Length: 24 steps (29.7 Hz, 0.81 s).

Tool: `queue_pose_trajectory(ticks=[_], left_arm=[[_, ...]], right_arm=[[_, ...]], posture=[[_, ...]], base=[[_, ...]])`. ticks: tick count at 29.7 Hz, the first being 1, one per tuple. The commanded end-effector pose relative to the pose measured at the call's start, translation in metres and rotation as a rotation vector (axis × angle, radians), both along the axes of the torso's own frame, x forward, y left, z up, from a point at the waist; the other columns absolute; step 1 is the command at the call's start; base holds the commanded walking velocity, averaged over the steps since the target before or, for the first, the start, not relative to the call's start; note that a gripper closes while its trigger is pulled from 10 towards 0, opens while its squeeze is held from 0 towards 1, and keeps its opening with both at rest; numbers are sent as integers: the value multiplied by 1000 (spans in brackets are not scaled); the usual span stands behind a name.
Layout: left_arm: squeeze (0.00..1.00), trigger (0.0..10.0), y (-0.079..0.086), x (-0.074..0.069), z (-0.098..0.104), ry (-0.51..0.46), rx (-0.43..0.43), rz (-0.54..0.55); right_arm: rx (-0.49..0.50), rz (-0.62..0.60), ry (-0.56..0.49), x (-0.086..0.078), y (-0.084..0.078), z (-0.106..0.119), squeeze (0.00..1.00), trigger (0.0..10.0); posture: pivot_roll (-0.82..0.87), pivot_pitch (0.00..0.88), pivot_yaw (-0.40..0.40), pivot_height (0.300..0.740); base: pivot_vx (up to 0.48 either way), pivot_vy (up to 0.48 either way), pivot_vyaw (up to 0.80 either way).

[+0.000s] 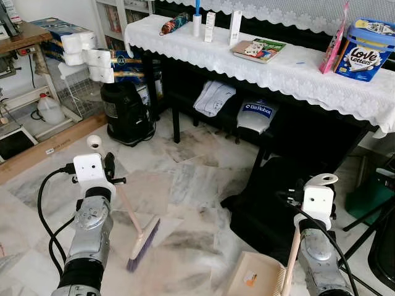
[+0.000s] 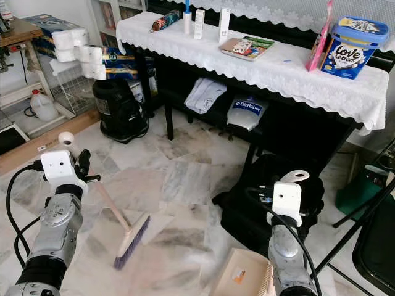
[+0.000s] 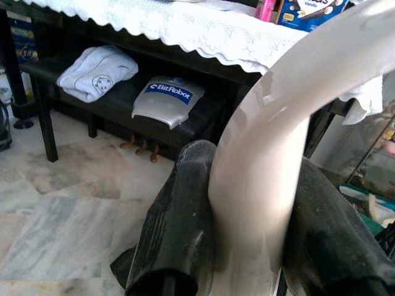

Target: Sweep floor

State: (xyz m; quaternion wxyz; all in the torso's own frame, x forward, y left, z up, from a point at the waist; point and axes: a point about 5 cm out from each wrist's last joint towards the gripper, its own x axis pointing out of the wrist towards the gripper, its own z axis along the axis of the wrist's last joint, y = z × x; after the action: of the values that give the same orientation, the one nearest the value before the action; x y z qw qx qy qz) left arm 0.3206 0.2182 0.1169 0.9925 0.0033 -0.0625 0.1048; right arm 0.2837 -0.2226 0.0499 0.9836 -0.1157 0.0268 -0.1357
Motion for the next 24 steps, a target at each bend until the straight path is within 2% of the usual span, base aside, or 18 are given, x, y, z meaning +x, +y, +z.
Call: queue_pose_trajectory(ticks=[1,9,15,24], left_arm=[[0,10000,1,0,11,-39,24,-10],[0,10000,0,1,13,-41,12,-14],[0,10000,2,2,14,-41,-12,-10],[0,10000,5,4,17,-42,-50,-2]], right_arm=[[-27,-5,-5,-1,-4,1,0,10000],[-39,-18,7,-2,-8,-1,0,10000],[-41,-10,41,-4,-5,-8,0,10000],[-34,-7,38,-1,-4,-9,0,10000]], posture=[[21,68,-4,740],[20,73,-7,740],[29,76,-8,740],[27,76,-5,740]], base=[[0,0,0],[0,0,0],[0,0,0],[0,0,0]])
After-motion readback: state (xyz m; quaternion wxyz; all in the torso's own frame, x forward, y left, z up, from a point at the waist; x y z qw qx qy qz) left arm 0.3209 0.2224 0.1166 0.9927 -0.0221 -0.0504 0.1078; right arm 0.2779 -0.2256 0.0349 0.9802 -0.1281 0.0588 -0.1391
